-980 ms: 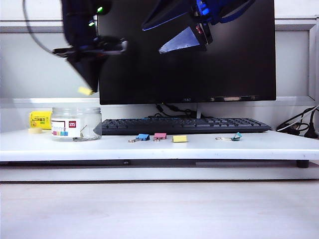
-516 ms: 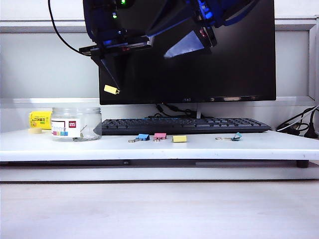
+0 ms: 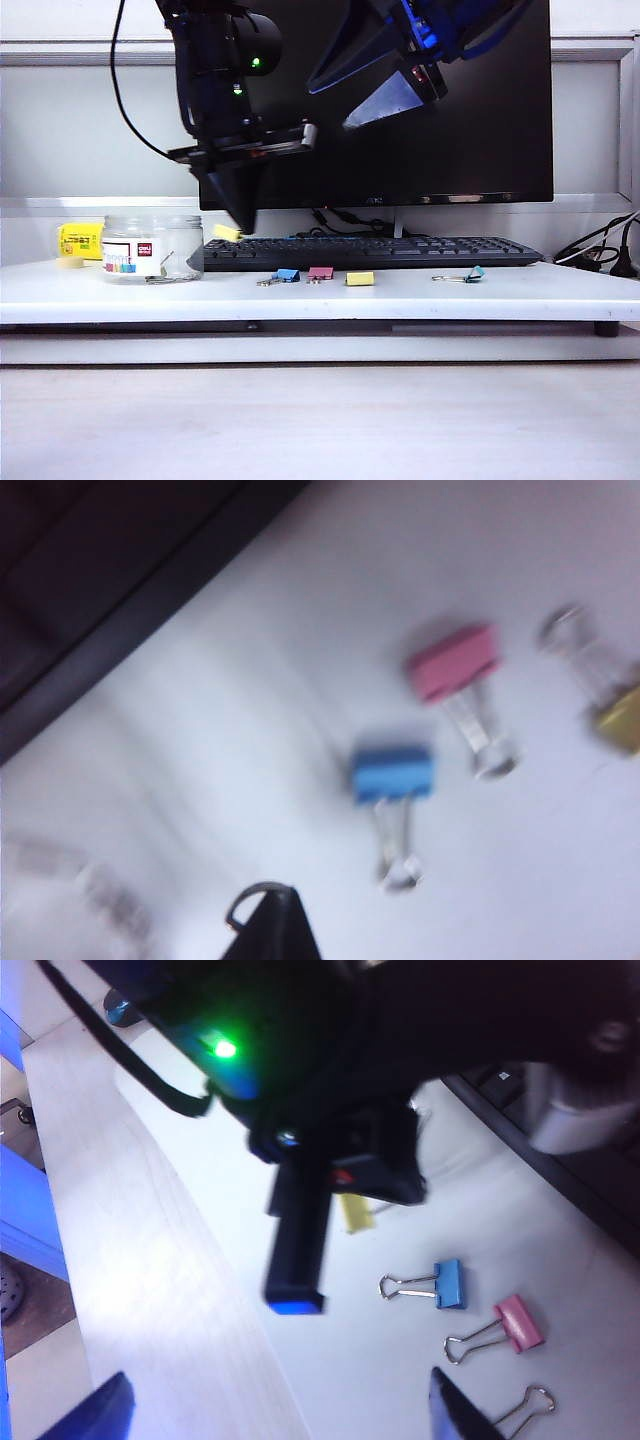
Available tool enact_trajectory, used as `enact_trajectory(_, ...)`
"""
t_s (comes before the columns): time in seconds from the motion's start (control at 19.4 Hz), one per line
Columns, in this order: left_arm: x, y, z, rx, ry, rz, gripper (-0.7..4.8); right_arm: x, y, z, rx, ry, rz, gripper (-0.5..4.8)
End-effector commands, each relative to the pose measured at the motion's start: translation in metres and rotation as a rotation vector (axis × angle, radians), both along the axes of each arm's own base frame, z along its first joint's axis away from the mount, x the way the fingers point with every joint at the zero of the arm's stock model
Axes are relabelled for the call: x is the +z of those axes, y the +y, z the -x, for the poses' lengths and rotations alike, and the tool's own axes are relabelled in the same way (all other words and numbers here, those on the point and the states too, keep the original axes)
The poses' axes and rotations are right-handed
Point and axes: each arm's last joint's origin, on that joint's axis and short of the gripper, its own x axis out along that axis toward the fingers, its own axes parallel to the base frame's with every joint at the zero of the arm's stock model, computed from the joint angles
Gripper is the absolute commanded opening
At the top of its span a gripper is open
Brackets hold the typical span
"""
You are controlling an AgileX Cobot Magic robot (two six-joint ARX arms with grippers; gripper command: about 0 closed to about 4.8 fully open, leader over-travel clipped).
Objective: Take the clips out of the round transparent plastic box and place them on the table.
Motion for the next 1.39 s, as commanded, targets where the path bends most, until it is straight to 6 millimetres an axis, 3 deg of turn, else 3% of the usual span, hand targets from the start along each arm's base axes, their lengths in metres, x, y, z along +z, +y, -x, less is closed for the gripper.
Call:
enact_trajectory(0.05,-0.009,-0.003,-0.005,-0.006,0.008,0.017,-0.03,0.004,0.0,0.0,0.004,-0.019,-0.009,3.78)
enact_trajectory(0.21,-0.021,-0.005,-0.009,-0.004,0.032,0.003,-0.03,0.004,0.0,0.0,0.004,-0.018,-0.009,3.78)
enact_trajectory(0.52,-0.021,-0.006,-0.011,-0.002,0.014,0.012,0.03,0.004,0.0,0.0,0.004,-0.018,-0.009,3.78)
enact_trajectory(0.67,-0.023,-0.006,-0.012,-0.001,0.016,0.007,0.57,0.004,0.0,0.0,0.004,-0.018,-0.009,3.78)
enact_trajectory(0.88,-0.02,-0.005,-0.011,0.008,0.008,-0.017,0.57,0.004,0.0,0.001,0.004,-0.015,-0.008,3.78)
enact_trajectory(0.93,-0.017,-0.002,-0.01,0.017,-0.001,-0.041,0.57,0.004,0.0,0.001,0.004,-0.014,-0.007,3.78)
enact_trajectory(1.19,0.037,0.01,0.0,0.025,-0.103,-0.01,0.57,0.004,0.0,0.001,0.004,-0.014,-0.007,3.78)
enact_trajectory(1.29,0.056,0.027,0.007,0.044,-0.112,-0.015,0.57,0.004,0.0,0.001,0.004,-0.014,-0.007,3.78)
enact_trajectory(1.39,0.061,0.044,0.008,0.08,-0.085,-0.028,0.57,0.004,0.0,0.001,0.005,-0.014,-0.008,3.78)
